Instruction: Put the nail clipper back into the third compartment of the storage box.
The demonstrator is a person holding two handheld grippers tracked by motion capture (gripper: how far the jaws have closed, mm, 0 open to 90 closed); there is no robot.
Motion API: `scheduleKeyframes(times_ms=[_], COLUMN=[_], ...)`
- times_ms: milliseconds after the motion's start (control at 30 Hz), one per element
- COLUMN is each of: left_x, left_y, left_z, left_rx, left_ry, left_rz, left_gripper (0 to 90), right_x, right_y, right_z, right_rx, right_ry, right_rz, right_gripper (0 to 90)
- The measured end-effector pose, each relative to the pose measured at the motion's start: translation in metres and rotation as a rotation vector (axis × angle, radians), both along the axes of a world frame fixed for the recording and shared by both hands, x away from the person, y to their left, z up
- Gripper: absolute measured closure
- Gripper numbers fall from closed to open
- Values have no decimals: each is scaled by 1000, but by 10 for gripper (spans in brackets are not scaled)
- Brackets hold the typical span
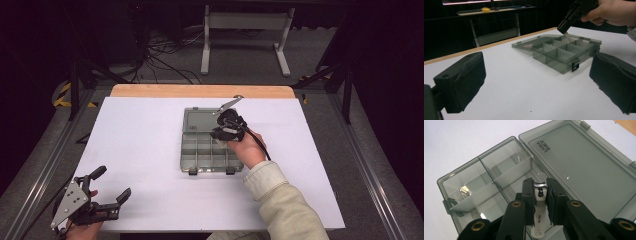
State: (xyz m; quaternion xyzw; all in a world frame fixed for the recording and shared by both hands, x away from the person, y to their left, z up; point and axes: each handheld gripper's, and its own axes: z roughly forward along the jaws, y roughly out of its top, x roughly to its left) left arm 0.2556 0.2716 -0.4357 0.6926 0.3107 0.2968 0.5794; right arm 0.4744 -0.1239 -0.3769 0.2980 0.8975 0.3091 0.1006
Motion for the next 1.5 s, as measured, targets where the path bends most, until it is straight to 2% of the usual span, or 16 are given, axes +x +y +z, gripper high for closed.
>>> scheduleKeyframes(times_ms=[167,200,233,267,500,600,700,733,833,933,1000,1033,1167,1333,1400,1500], left_x=[0,0,0,0,1,1,1,1,1,1,1,1,0,0,0,0], left_y=[0,0,0,0,-1,-1,0,0,0,0,0,0,1,-1,0,0], left_z=[0,0,0,0,0,0,0,0,0,0,0,-1,0,0,0,0], left_rx=[0,0,0,1,0,1,0,2,-4,0,-2,-3,-3,4,1,1], left_ry=[0,0,1,1,1,1,0,2,-1,2,1,0,2,1,2,3], left_rz=[-1,-1,-1,-2,-3,-3,-3,-2,0,0,-1,0,1,0,1,2], left_gripper=[15,16,15,16,15,15,15,16,15,16,15,15,15,15,15,15], right_x=[2,3,3,3,2,-1,-2,-4,-7,-14,-19,-25,-34,-52,-54,-65], right_y=[-1,-1,-1,-1,-4,-5,-5,-6,-7,-10,-11,-14,-19,-31,-33,-42], right_z=[-5,-5,-6,-5,-1,4,6,10,14,23,28,34,41,54,55,60], right_rx=[-13,-22,-28,-26,-1,22,29,40,53,89,97,117,138,180,185,203], right_ry=[27,24,15,15,9,-3,-8,-18,-30,-52,-64,-75,-92,-137,-141,-171], right_rz=[-8,-8,-21,-38,-41,-47,-46,-44,-40,-27,-14,-10,-4,9,7,6], right_gripper=[769,744,661,616,538,403,364,322,294,224,207,191,174,153,148,126])
